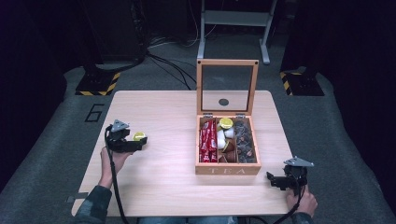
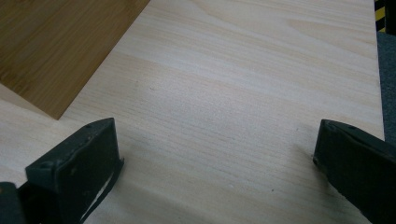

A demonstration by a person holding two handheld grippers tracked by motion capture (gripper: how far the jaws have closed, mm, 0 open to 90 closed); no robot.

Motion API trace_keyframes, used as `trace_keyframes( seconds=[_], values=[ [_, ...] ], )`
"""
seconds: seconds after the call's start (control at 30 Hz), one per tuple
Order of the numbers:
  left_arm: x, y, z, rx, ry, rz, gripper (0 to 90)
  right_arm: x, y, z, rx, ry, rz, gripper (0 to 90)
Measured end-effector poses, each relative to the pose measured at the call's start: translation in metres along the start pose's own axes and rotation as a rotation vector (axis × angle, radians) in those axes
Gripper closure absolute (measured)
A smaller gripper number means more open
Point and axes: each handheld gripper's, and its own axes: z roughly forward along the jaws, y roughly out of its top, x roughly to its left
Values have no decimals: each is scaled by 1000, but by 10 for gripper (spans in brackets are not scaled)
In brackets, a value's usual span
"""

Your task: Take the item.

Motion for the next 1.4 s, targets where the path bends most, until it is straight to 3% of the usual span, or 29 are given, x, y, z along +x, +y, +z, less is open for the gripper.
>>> trace_keyframes(
  seconds=[0.2,0.5,0.8,0.9,1.13,1.3,1.4],
  values=[
    [-6,-4,-19,-18,-7,28,140,0,0,0,0,0,2,0],
    [-15,-23,-48,-35,27,94,134,0,0,0,0,-1,4,0],
    [-15,-51,-56,-18,33,82,133,1,0,0,1,-1,7,0],
    [-14,-61,-57,-20,35,61,128,1,0,0,1,-1,7,0],
    [-6,-87,-56,46,25,15,87,1,0,0,1,-2,7,0],
    [-3,-100,-53,86,39,11,58,1,0,0,1,-2,7,0],
    [1,-112,-47,160,43,8,22,1,0,0,1,-2,7,0]
  ],
)
